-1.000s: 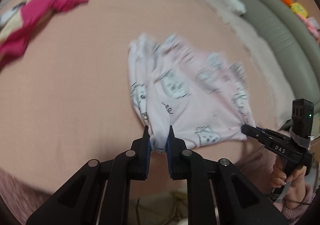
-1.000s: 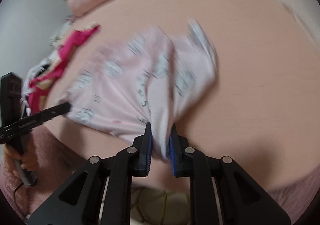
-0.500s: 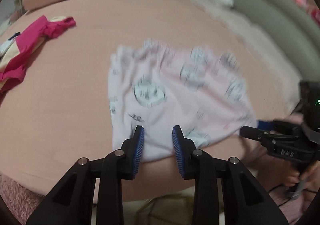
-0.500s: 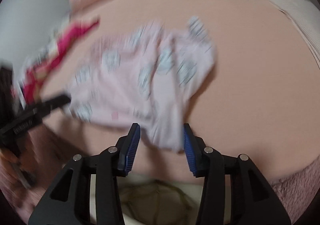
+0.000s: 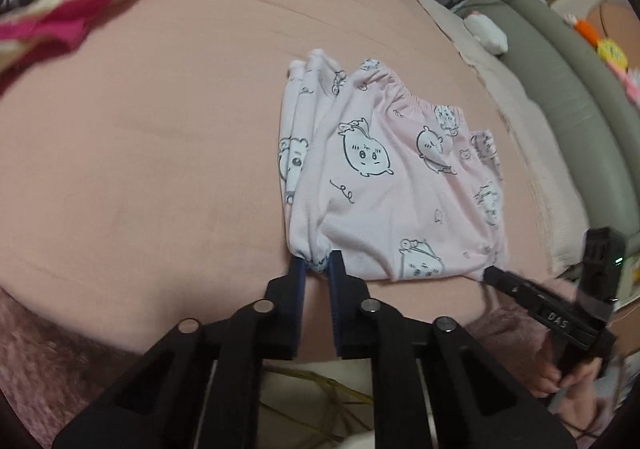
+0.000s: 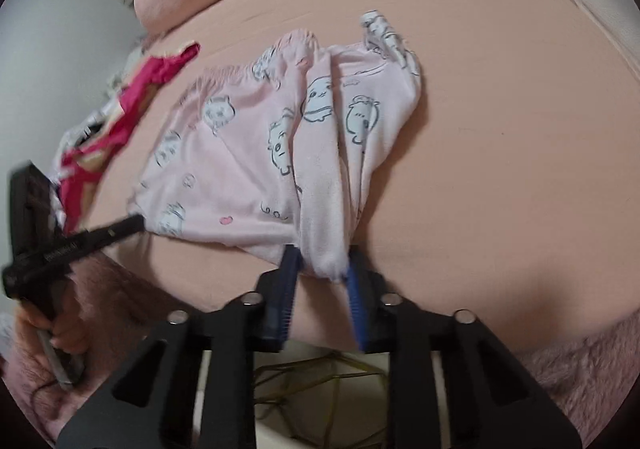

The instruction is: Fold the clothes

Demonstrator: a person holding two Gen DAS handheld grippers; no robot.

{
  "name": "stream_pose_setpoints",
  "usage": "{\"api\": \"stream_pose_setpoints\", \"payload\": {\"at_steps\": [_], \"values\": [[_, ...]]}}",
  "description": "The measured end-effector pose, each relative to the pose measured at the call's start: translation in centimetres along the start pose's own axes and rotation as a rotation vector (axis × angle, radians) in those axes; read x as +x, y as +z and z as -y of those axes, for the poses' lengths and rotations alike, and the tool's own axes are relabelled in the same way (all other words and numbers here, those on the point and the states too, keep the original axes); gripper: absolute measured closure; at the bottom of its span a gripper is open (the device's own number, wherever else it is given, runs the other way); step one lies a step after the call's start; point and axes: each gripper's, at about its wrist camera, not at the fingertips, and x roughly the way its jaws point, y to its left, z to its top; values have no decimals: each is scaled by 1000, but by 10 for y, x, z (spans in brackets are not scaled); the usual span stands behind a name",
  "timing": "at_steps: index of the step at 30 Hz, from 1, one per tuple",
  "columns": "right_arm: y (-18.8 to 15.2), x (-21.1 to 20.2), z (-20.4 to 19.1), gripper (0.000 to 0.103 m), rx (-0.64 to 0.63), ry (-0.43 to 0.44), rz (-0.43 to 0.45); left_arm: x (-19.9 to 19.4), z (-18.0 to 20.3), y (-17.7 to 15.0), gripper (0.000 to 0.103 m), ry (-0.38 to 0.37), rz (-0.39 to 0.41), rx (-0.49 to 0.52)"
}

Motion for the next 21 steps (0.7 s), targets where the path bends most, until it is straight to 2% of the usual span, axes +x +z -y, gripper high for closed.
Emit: {"api": "stream_pose_setpoints", "payload": {"at_steps": [3,5,7,10,11,13,14,16,17,19,20,21], "values": [[-1,-16,-19,93,-100,-99,57,-16,19,1,94,67,65,125],[1,-23,-43,94,-212,-181,108,-28,28,3,94,95,88,208],[-1,-20,-46,94,-254,-228,96,-34,30,3,94,126,88,265],[-5,-8,-28,95,-224,-255,26,-19,8,1,97,192,-2,216],[-5,-5,-19,97,-193,-253,5,-13,0,0,103,221,-33,190],[-4,-8,-2,97,-121,-236,-11,-11,-18,3,103,249,-51,118],[-2,-11,6,97,-84,-210,-12,-14,-27,6,103,237,-47,73],[-1,-20,17,97,-22,-162,13,-28,-37,12,103,178,16,9],[1,-25,20,92,1,-150,37,-36,-38,15,102,143,57,1],[4,-36,15,84,-2,-129,99,-44,-25,18,100,77,112,60],[6,-42,11,80,-9,-118,131,-43,-15,19,92,55,123,105],[7,-43,10,80,-14,-115,142,-38,-2,20,75,40,122,159]]}}
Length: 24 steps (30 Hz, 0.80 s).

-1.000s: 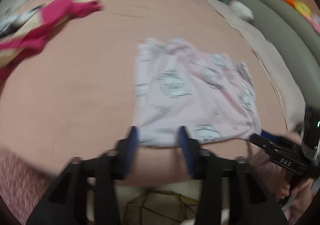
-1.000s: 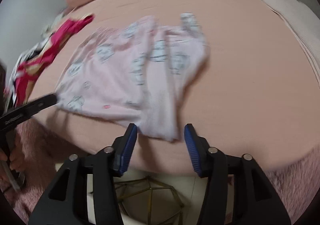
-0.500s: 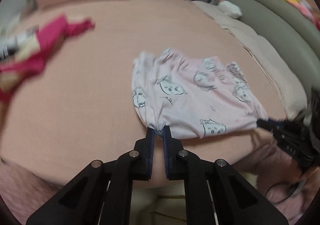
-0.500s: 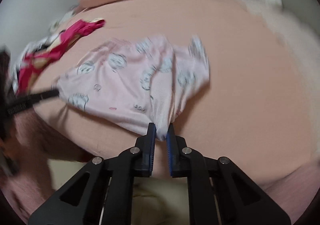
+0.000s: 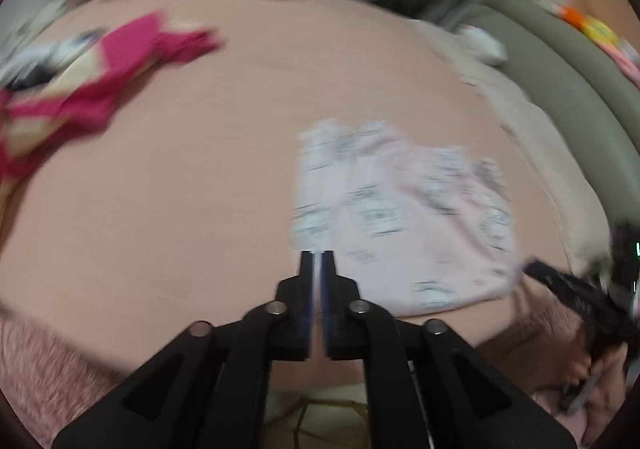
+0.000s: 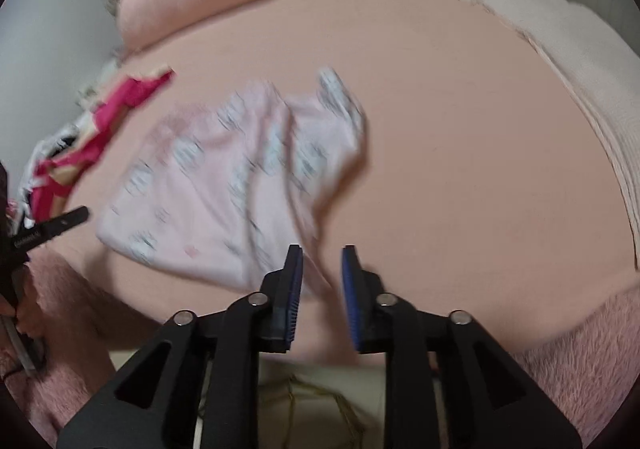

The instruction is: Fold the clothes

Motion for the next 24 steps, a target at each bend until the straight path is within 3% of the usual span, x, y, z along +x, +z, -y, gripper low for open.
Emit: {"api": "stream_pose_setpoints", "payload": {"at_steps": [2,3,6,8,10,12,14,17,21,24], "values": [[0,3,2,76,-5,-11,-14,18,28,5,61,-36,-6,80],[0,5,3,76,-8,-17,-22,29,39,3,61,-43,-23,115],[-1,10,6,78,-15,-34,-43,60,46,-1,62,78,-130,180],[-1,13,8,77,-20,-45,-57,58,28,0,68,75,-144,120],[-1,16,10,62,-25,-56,-72,47,7,3,72,88,-134,41],[1,6,25,63,12,-99,-55,38,-6,9,72,84,-96,-16],[9,-1,31,63,39,-39,-36,31,-12,18,72,54,-55,-46],[27,-3,10,63,-51,-25,-14,39,20,36,72,17,-15,75],[44,30,-19,63,-153,-22,-67,76,51,51,72,-35,-56,194],[45,60,-28,65,-180,-16,-125,100,47,46,75,87,-115,242]]}}
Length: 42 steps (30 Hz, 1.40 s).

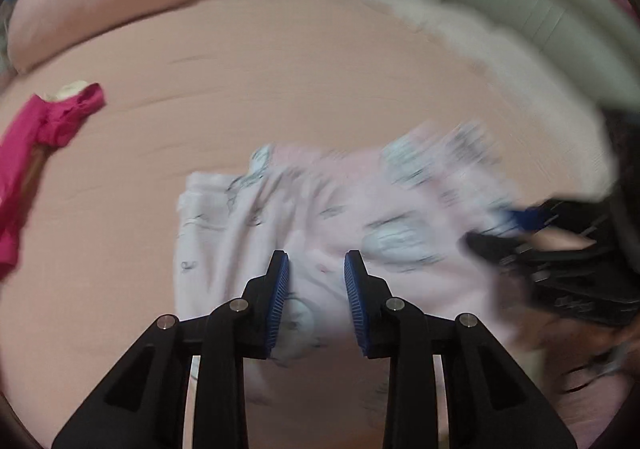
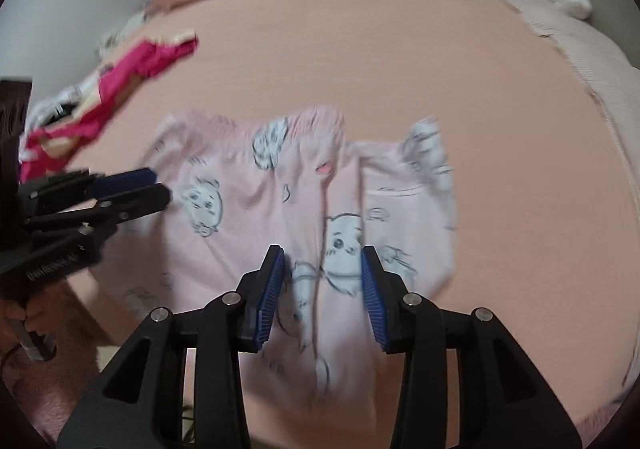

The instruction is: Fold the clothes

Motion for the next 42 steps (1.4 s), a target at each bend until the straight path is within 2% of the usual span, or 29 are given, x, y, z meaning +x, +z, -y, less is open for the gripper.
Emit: {"api": "stream_pose_setpoints", "payload": {"at_steps": [2,7,10,12,14,17,22,26,29,33,35,37,40,42], "values": [[-4,-3,9,65,20,0,14,-1,-21,-8,83,-15,6,-64],[-12,-34,45,65,115,19,68,-24,-66,-15,79,15,55,-208],[-12,-48,41,65,75,1,101,-42,-51,-5,79,-59,147,-190],[-10,-42,37,64,54,-5,77,-43,-30,3,74,-106,169,-134],[-7,-32,31,64,30,-14,40,-25,-12,9,73,-106,126,-84],[-9,-12,31,65,8,-43,-6,7,-5,5,73,-46,40,-36],[-12,-21,38,66,-19,-104,5,-2,-10,3,76,-53,47,-42],[-18,-33,54,63,18,-137,10,0,-27,7,79,-100,48,-109],[-17,-49,63,62,74,-112,33,-2,-28,7,78,-115,47,-118],[-14,-75,55,61,93,-21,128,-17,-29,8,78,-147,101,-150],[-9,-67,50,61,85,-23,121,-20,-31,12,77,-169,131,-166],[-3,-53,47,61,72,-40,98,-15,-35,13,77,-173,123,-183],[5,-32,41,62,53,-66,63,7,-43,15,78,-41,63,-161],[11,-18,37,57,41,-83,39,-2,-51,17,80,-2,81,-197]]}}
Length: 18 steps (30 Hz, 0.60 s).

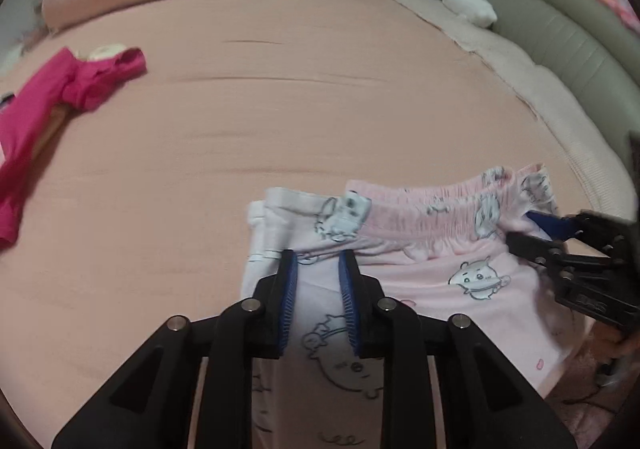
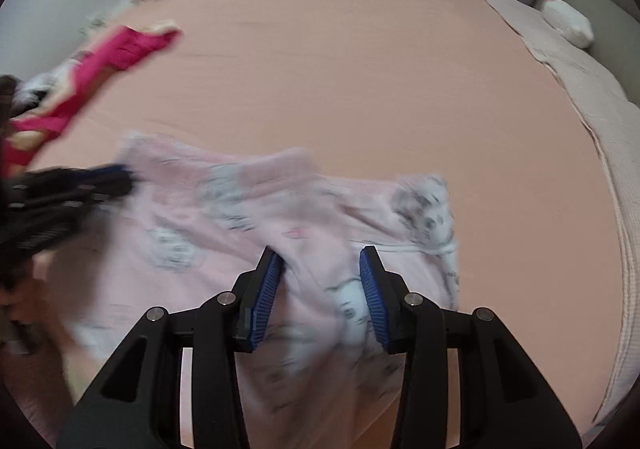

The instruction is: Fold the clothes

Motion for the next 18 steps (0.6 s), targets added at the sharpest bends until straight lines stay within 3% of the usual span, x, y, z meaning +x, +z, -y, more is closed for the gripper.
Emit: {"api": "stream_pose_setpoints", "payload": {"at_steps": [3,7,9,12,15,18], "values": [[-5,-14,0,57,62,11,21,-25,-3,4,74,47,66,-5],[-22,-39,-22,57,17,19,57,-36,19,-13,67,-103,50,55],[-31,-51,-33,57,-5,23,74,-30,43,-25,63,-143,7,139],[-53,-37,-59,57,-111,-50,27,-15,67,-42,60,-54,-58,284],[-63,-31,-51,57,-125,-140,13,-17,52,-41,60,-17,-83,229],[-52,-40,-30,57,-63,-209,6,-29,22,-44,60,106,-89,140]]}}
